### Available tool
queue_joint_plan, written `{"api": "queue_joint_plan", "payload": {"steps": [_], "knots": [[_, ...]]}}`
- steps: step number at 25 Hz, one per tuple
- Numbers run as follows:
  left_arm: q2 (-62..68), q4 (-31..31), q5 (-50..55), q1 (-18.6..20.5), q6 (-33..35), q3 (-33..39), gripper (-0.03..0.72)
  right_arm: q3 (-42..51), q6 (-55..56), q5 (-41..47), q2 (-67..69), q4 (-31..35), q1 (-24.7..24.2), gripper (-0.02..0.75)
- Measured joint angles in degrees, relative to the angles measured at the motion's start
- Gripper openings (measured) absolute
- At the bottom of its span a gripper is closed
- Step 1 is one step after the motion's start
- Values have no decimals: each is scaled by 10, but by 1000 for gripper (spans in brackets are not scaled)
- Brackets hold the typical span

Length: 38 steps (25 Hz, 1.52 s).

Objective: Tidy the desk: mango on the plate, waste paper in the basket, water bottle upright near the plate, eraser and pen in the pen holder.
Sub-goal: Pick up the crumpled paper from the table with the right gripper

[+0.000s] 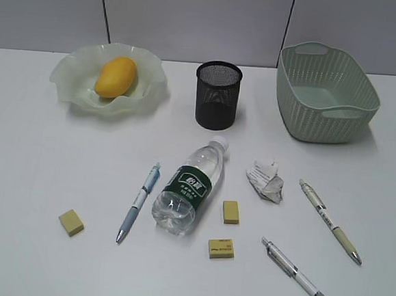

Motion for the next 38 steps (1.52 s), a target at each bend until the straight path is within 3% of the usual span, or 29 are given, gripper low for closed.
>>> {"api": "queue_joint_plan", "payload": {"steps": [8,17,31,38], "knots": [[0,0,-1,0,0,0,454,-24,0,-1,216,53,0,445],[0,0,-1,0,0,0,454,-126,0,-53,502,69,0,445],[0,0,-1,0,0,0,430,-303,16,-18,718,70,0,445],[0,0,-1,0,0,0,428,-337,26,-1,761,70,0,445]]}}
